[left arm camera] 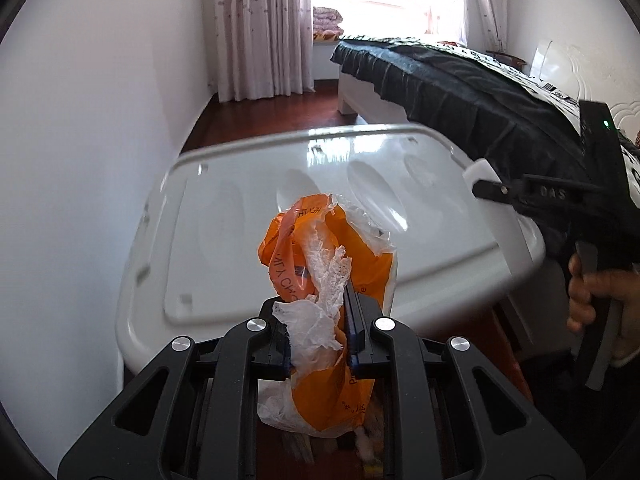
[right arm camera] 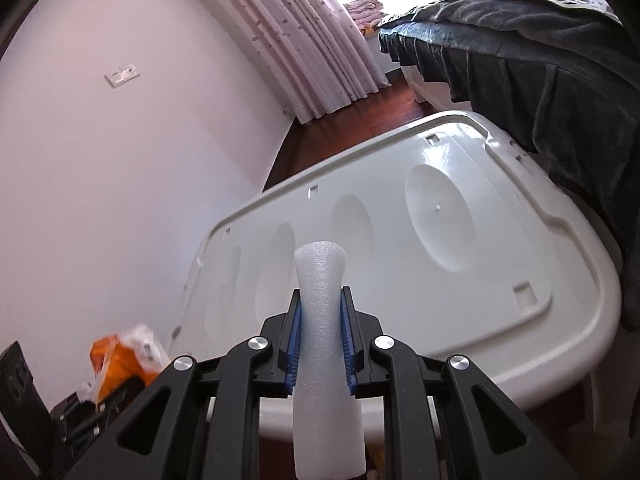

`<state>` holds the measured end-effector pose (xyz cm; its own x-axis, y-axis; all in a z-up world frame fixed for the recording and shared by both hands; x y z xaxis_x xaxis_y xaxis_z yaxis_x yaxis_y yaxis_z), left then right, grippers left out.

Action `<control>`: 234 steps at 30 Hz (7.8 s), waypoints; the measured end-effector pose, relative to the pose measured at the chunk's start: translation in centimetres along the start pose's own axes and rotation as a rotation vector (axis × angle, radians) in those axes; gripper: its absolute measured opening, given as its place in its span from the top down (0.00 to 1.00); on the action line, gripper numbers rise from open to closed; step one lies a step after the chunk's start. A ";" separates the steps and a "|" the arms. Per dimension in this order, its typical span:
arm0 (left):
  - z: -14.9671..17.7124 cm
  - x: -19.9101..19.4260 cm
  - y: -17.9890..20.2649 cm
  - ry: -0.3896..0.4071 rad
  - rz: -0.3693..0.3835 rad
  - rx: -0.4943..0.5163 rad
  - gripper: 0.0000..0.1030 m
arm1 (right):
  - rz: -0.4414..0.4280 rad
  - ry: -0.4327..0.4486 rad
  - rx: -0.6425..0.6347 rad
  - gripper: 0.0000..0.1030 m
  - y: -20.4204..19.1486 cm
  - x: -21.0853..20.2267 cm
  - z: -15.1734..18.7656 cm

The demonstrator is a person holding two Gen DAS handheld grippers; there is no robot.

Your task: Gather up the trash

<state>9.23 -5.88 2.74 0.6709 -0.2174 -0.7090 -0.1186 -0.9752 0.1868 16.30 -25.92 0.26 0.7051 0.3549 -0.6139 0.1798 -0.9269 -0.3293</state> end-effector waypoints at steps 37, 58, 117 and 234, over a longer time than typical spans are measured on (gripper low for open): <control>18.9 5.4 -3.1 -0.349 -0.051 -0.172 0.82 | 0.086 -0.420 -0.047 0.80 -4.2 0.7 23.8; 17.7 5.0 -3.9 -0.226 -0.159 -0.240 0.22 | 0.241 -0.314 -0.012 0.09 -1.8 -0.7 22.0; 11.2 -0.3 -8.1 0.042 -0.309 -0.251 0.08 | 0.435 -0.030 -0.391 0.05 -6.7 -3.1 16.5; 12.6 1.5 -7.4 -0.024 -0.353 -0.182 0.08 | 0.440 -0.132 -0.335 0.05 -4.7 -1.1 17.8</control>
<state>1.92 0.50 -8.30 0.6294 0.1269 -0.7666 0.2491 -0.9675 0.0444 2.47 -19.77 -10.34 0.6753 -0.0814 -0.7331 0.1115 -0.9712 0.2106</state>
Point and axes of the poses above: each gripper's, at about its wrist camera, not at the fingertips, and x roughly the way its jaws point, y to its right, z to its underside, the point moved 9 cm from there along x, roughly the way its jaws point, and after that the axes turned 15 degrees about -x, right-handed, at the moved point
